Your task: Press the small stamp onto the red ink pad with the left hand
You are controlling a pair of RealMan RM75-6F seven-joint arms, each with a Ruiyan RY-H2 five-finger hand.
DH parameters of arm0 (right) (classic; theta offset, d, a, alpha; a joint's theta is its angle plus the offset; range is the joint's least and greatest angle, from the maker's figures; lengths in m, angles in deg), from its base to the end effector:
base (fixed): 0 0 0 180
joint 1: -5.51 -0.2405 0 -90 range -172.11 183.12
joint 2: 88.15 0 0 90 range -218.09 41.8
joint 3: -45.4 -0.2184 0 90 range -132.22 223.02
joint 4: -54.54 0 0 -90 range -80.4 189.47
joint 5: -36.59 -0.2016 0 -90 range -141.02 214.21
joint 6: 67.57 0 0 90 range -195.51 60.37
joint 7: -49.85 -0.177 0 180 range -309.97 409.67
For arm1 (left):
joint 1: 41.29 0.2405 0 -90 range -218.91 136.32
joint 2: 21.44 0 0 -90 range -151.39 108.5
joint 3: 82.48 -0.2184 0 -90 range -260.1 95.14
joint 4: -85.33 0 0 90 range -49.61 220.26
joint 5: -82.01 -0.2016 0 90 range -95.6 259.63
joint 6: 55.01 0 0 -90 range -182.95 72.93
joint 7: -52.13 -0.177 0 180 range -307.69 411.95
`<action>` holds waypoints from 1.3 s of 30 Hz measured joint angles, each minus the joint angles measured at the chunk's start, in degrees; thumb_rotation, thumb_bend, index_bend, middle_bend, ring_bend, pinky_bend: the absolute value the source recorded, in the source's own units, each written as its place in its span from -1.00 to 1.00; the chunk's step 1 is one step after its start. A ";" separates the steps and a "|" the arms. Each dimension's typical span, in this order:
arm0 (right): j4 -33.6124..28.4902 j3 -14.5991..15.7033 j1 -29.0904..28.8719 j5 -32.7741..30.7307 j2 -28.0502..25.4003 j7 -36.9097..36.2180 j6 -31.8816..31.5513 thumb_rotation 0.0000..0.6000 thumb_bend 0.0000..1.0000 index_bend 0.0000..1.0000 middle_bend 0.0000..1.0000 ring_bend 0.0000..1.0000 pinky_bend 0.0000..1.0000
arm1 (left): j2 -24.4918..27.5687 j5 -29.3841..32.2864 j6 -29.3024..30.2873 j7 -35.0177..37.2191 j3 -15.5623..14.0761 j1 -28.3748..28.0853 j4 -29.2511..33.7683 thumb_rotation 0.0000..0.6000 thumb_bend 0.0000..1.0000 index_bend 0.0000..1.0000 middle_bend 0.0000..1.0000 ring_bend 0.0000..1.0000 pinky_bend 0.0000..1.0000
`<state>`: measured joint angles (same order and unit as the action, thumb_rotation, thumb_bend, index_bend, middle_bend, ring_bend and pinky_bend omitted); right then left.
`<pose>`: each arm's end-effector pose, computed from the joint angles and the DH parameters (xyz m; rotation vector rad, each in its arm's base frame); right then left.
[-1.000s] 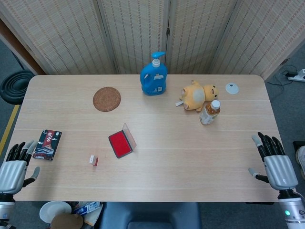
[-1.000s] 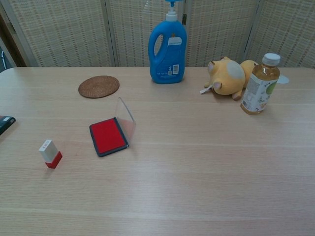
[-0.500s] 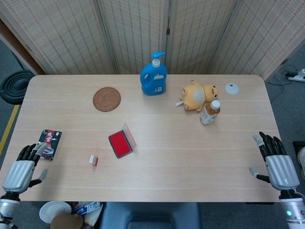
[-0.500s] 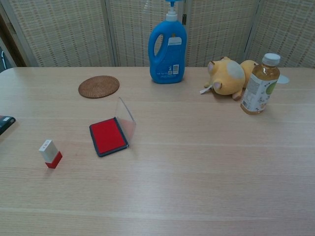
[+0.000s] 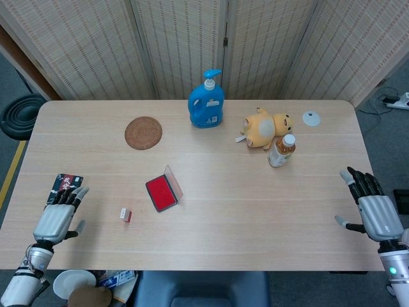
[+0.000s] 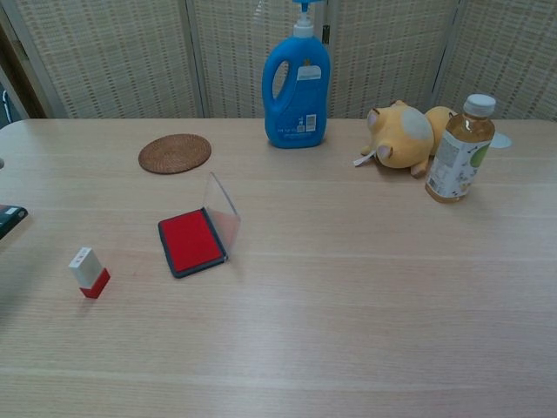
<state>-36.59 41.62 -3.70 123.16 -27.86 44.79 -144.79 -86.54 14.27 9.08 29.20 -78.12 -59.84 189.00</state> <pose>-0.2740 -0.2347 0.1526 1.4901 -0.9417 0.8887 -0.2369 0.2574 0.0815 -1.6388 -1.0136 -0.6172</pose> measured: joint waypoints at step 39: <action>7.14 0.96 -2.36 4.14 -2.49 -15.91 -1.51 1.00 -0.68 -1.00 -1.00 -1.00 -1.00 | -19.08 41.09 10.48 -33.24 2.19 -19.80 5.05 1.00 -0.21 -0.64 -0.85 -1.00 -1.00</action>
<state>-29.45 42.59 -6.06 127.30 -30.35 28.88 -146.30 -105.62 55.36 19.56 -4.04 -75.93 -79.64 194.05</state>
